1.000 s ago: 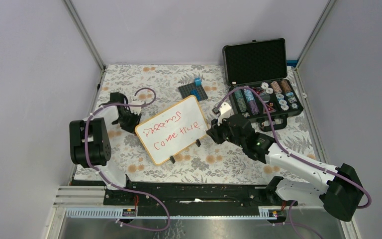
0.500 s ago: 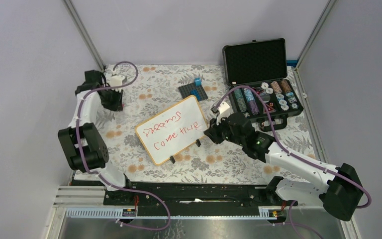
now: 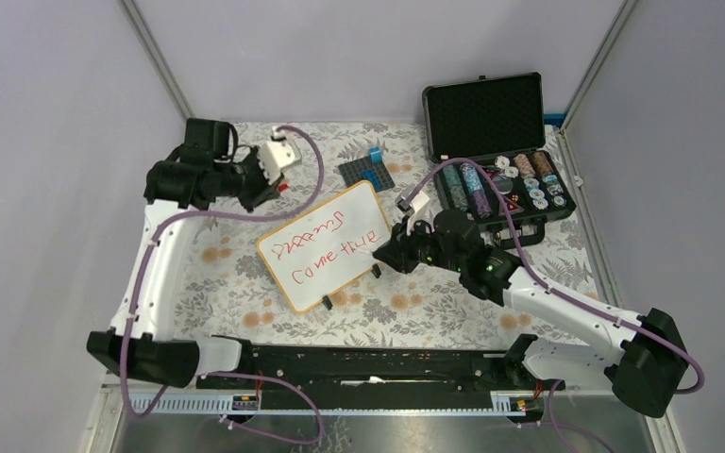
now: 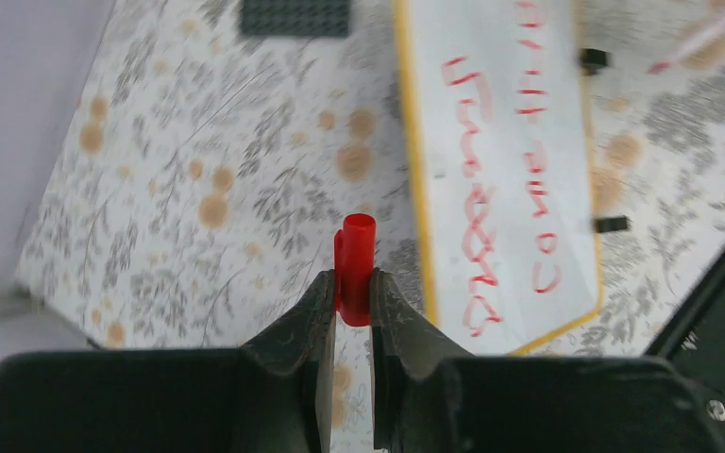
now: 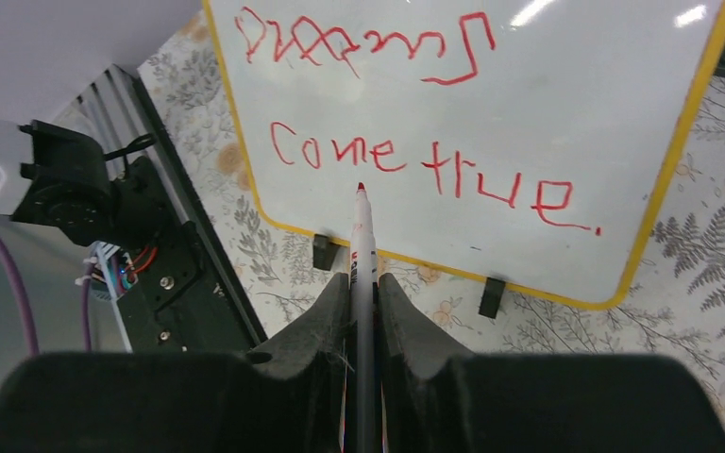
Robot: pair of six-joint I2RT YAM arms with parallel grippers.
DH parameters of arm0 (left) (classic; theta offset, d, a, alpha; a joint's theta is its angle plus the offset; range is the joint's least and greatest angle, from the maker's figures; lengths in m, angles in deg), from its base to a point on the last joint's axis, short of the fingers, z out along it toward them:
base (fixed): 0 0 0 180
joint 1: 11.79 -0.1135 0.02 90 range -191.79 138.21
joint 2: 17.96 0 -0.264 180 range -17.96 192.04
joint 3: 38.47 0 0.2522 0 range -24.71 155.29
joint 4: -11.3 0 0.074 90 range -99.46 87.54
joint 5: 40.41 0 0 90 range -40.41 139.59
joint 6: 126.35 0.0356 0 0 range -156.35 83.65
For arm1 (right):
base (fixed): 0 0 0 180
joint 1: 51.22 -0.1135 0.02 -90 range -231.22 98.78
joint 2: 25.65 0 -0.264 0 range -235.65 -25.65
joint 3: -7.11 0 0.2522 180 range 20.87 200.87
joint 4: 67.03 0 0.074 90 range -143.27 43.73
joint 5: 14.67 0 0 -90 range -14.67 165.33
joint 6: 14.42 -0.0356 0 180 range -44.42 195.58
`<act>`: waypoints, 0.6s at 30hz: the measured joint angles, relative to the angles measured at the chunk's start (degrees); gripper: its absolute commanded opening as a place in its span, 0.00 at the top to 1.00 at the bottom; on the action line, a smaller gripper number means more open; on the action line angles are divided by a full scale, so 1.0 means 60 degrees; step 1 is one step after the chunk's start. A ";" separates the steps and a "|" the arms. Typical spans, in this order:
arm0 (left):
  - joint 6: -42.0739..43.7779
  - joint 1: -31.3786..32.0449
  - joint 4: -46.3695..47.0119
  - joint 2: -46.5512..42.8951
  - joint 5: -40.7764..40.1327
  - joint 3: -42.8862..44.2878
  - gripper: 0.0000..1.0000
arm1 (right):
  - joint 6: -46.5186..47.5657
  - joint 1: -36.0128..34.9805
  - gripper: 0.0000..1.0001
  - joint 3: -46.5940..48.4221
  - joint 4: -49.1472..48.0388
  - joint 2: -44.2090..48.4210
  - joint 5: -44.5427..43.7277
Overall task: Write a sentence on the whiteboard
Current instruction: Insert the whiteboard marker without the cap into the pen cap.
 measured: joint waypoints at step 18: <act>0.2838 0.2758 -0.1912 -0.1858 0.0605 -0.2124 1.00 | -0.1636 0.0022 1.00 0.0080 -0.1931 0.0397 0.2473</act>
